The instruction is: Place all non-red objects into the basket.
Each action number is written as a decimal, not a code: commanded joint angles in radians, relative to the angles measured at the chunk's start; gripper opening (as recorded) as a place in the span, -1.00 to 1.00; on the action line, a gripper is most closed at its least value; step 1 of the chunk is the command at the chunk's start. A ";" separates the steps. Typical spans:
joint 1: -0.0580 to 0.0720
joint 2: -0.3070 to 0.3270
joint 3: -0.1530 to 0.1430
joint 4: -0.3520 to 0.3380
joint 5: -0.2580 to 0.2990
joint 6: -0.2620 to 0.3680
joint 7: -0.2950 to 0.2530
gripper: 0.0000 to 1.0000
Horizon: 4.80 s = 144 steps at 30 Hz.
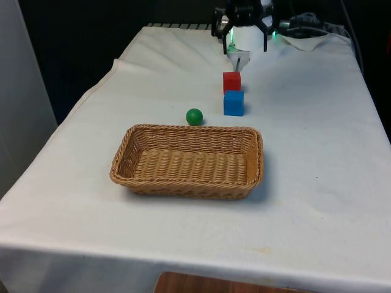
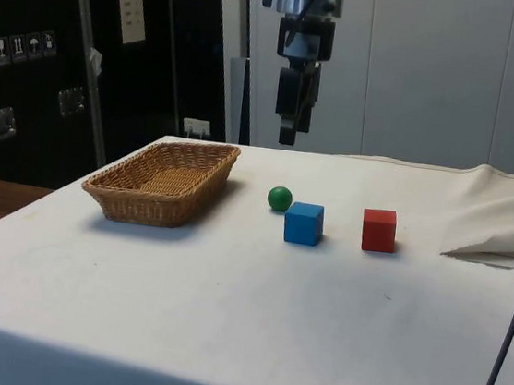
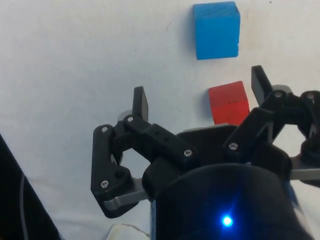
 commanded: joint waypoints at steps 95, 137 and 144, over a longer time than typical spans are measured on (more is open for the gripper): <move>-0.023 0.339 0.000 -0.003 0.153 0.281 -0.062 1.00; -0.013 0.414 -0.004 0.009 0.195 0.333 -0.103 -0.99; -0.011 0.404 -0.008 0.006 0.190 0.327 -0.100 -0.98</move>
